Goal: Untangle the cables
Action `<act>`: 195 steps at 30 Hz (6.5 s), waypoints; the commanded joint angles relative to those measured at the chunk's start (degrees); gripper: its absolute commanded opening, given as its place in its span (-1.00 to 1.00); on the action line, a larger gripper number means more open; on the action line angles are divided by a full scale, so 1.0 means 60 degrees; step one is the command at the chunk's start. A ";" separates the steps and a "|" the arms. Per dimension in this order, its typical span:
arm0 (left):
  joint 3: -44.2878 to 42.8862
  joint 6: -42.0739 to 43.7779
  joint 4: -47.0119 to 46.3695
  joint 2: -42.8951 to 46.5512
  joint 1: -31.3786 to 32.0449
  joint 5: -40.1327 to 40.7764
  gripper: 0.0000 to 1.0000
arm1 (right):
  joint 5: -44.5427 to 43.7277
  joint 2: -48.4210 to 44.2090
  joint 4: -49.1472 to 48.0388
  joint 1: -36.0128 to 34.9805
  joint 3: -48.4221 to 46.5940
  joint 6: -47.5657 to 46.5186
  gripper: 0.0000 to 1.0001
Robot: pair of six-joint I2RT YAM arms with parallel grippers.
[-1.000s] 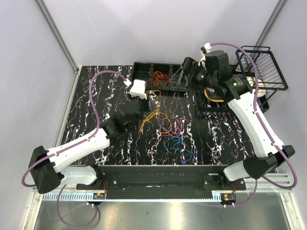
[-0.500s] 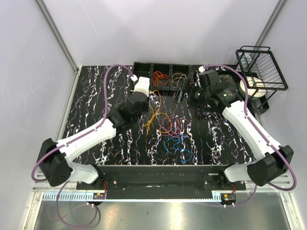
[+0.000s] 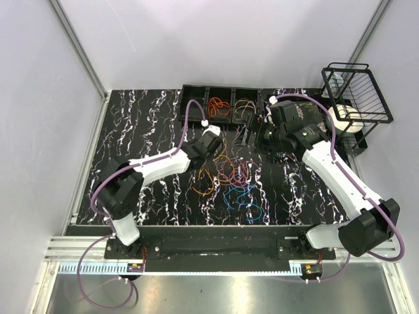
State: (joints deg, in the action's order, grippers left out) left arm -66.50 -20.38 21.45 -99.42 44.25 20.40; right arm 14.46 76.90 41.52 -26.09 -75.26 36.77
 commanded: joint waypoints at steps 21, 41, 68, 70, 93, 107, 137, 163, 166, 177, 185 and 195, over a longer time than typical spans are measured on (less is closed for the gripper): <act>-0.1235 0.0116 -0.0118 -0.1696 -0.0446 -0.0442 0.04 | 0.0330 -0.0278 -0.0518 -0.0003 0.0313 -0.0006 0.92; -0.2174 -0.0441 0.0057 -0.3059 -0.0520 -0.0763 -0.84 | 0.0461 -0.0146 -0.0635 -0.0003 0.0342 -0.0109 0.91; -0.5584 0.0774 0.3558 0.1261 -0.0914 0.0040 -1.00 | 0.0154 -0.0674 -0.0767 0.0012 0.0503 0.0096 0.91; -0.6387 0.0994 0.3704 0.1189 -0.1104 0.0217 -1.00 | 0.0183 -0.0718 -0.0796 0.0026 0.0547 0.0126 0.91; -1.1606 0.1843 0.1423 0.0528 -0.2937 -0.1114 -1.00 | 0.0300 -0.0704 -0.1045 0.0012 0.1132 0.0170 0.90; -1.0451 0.1830 -0.0484 0.1466 -0.2936 -0.2492 -1.00 | 0.1063 0.1243 -0.4250 -0.1568 0.2056 -0.0401 0.85; -1.0185 0.2810 -0.0822 0.1379 -0.2951 -0.1526 -1.00 | -0.2351 0.0400 -0.3228 -0.2288 0.3607 -0.0666 -1.00; -0.9279 0.2284 -0.1187 0.1760 -0.2951 -0.2024 -1.00 | -0.0212 0.5742 -0.5909 -0.2508 0.0093 -0.1500 0.50; -0.9147 0.2269 -0.1290 0.1848 -0.2937 -0.2038 -1.00 | -0.0388 0.6049 -0.5865 -0.2493 0.0049 -0.1456 -0.11; -0.9482 0.3131 -0.1144 0.1585 -0.2951 -0.1440 -1.00 | -0.1529 0.4516 -0.4755 -0.2493 0.1351 -0.1485 -1.00; -1.0725 0.4128 -0.1085 0.0328 -0.3141 -0.0662 -1.00 | -0.2659 0.2976 -0.3756 -0.2201 0.3358 -0.1003 -1.00; -1.1490 0.3807 -0.1816 -0.1330 -0.3697 -0.0997 -1.00 | -0.2527 0.3486 -0.4414 -0.1966 0.3784 -0.1470 -1.00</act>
State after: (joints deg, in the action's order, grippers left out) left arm -133.45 2.35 15.99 -105.14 23.18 14.85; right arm 0.54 96.18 18.31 -37.85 -52.69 29.74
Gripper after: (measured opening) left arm 0.009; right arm 0.012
